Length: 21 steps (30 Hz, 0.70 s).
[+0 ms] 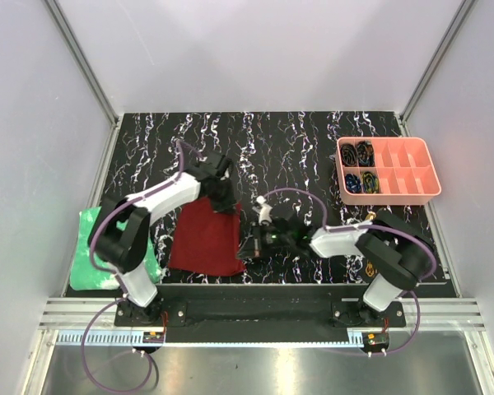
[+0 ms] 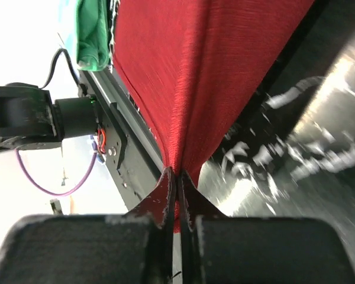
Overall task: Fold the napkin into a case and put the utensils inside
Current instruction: Turn over the upper triangle folded napkin at the center of the board.
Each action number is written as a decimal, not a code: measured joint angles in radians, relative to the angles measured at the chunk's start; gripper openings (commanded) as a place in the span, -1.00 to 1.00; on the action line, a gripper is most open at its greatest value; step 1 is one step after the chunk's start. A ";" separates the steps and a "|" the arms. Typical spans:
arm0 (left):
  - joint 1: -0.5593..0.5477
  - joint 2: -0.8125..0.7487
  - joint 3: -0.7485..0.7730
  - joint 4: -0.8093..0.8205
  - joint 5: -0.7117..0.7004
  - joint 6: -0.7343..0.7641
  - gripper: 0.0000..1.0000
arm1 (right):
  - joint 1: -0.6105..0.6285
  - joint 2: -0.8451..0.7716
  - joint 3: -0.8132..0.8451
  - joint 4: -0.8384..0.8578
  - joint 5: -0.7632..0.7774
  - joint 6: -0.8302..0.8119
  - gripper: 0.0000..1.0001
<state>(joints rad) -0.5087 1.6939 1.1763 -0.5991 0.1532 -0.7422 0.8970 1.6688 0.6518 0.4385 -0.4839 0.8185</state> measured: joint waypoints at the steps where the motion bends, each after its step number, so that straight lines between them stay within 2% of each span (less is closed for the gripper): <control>1: -0.016 0.027 0.009 0.018 -0.001 -0.011 -1.00 | -0.014 -0.023 -0.030 0.012 -0.003 0.005 -1.00; 5: -0.068 0.051 0.034 0.063 -0.005 -0.040 -1.00 | -0.048 -0.098 -0.099 -0.003 0.007 0.005 -1.00; 11: -0.054 0.005 0.060 0.054 -0.004 -0.042 -1.00 | -0.050 -0.159 -0.036 -0.110 0.031 -0.030 -1.00; 15: -0.004 -0.057 0.093 0.021 0.002 -0.032 -1.00 | -0.050 -0.163 0.068 -0.173 0.030 -0.048 -1.00; 21: 0.146 -0.230 0.097 -0.038 0.050 -0.015 -1.00 | -0.034 -0.142 0.251 -0.281 0.038 -0.079 -1.00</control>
<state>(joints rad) -0.3626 1.4643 1.2736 -0.6373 0.2031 -0.7570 0.8627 1.5272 0.9028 0.1574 -0.4461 0.7391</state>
